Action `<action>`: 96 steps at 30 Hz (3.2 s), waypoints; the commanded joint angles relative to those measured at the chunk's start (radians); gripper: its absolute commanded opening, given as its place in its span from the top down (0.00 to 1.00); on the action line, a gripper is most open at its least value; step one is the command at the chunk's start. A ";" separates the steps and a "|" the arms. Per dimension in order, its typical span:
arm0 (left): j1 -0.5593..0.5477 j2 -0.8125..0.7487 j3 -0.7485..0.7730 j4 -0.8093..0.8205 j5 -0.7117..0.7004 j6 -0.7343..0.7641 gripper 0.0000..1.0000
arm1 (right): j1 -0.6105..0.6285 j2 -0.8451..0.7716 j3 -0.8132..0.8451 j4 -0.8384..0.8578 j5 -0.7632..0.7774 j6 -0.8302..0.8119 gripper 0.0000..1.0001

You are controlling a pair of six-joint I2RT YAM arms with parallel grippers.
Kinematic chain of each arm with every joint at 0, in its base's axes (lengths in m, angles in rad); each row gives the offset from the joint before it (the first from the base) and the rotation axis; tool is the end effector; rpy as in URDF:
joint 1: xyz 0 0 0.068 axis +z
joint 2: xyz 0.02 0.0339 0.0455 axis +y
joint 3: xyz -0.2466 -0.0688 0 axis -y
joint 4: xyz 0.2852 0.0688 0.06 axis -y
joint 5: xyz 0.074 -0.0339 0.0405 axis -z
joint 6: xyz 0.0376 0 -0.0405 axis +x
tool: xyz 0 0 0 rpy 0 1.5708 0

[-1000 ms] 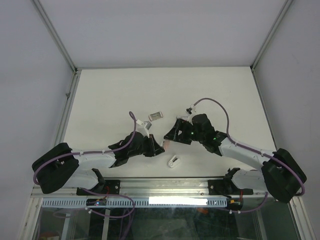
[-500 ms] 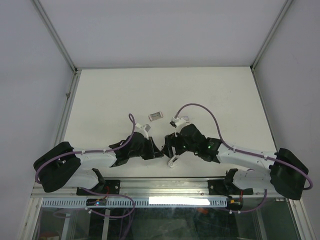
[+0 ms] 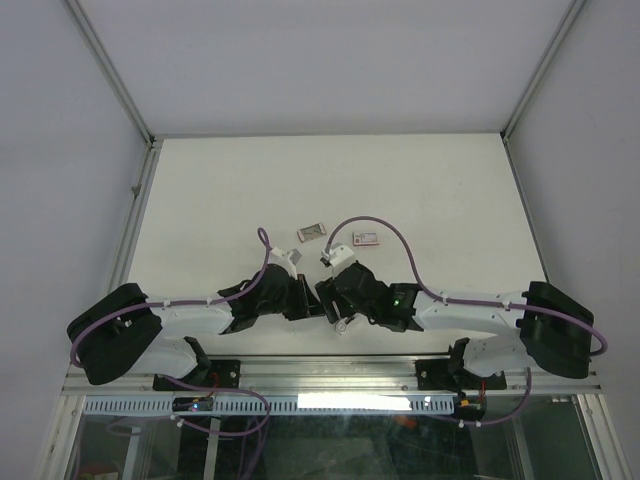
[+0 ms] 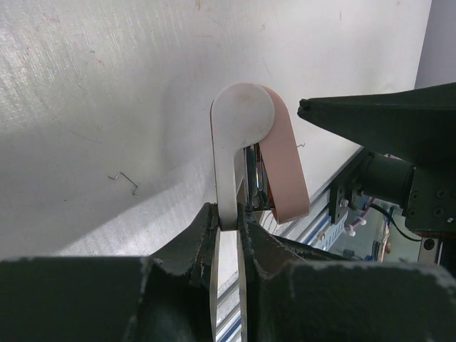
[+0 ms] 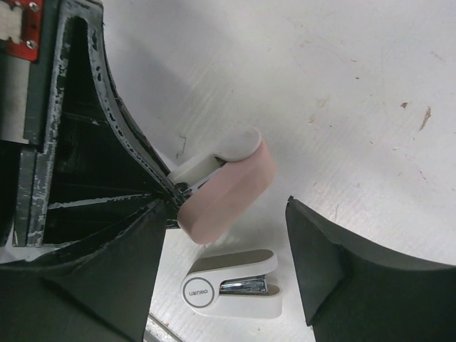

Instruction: Load the staples into the stapler

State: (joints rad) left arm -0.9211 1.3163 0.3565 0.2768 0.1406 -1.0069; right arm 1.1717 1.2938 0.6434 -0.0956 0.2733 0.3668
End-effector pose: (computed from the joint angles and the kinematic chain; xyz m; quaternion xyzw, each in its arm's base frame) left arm 0.1512 -0.2078 0.0828 -0.0085 0.9013 -0.3881 0.1922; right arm 0.1247 0.2695 0.1510 -0.3053 0.8565 0.1865 0.3721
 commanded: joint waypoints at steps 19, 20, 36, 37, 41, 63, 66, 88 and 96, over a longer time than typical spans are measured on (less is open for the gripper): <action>0.026 -0.017 0.005 0.062 0.024 -0.004 1.00 | 0.062 0.056 0.111 -0.085 0.264 -0.002 0.43; 0.027 -0.016 0.003 0.062 0.026 -0.003 1.00 | 0.062 0.050 0.116 -0.097 0.277 -0.002 0.43; 0.036 0.002 -0.015 0.062 0.044 0.014 1.00 | -0.014 -0.013 0.119 -0.154 0.309 -0.041 0.49; 0.036 0.002 -0.015 0.062 0.046 0.014 1.00 | -0.020 -0.017 0.116 -0.151 0.305 -0.046 0.49; 0.039 -0.003 -0.018 0.062 0.054 0.014 1.00 | -0.049 -0.024 0.109 -0.147 0.294 -0.058 0.50; 0.054 -0.058 -0.048 0.110 0.109 0.057 1.00 | -0.297 -0.048 0.029 0.001 -0.118 0.003 0.51; 0.059 -0.053 -0.053 0.115 0.119 0.053 1.00 | -0.343 -0.103 0.021 0.001 -0.201 0.009 0.49; 0.106 -0.173 -0.060 0.163 0.355 0.132 1.00 | -0.618 -0.188 -0.028 0.054 -1.064 -0.074 0.28; 0.105 -0.199 -0.057 0.165 0.386 0.137 1.00 | -0.618 -0.162 -0.028 0.059 -1.113 -0.076 0.45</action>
State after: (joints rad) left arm -0.8227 1.1557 0.2859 0.3752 0.4763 -0.8902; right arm 0.5594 1.1221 0.6060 -0.0849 -0.7692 0.3061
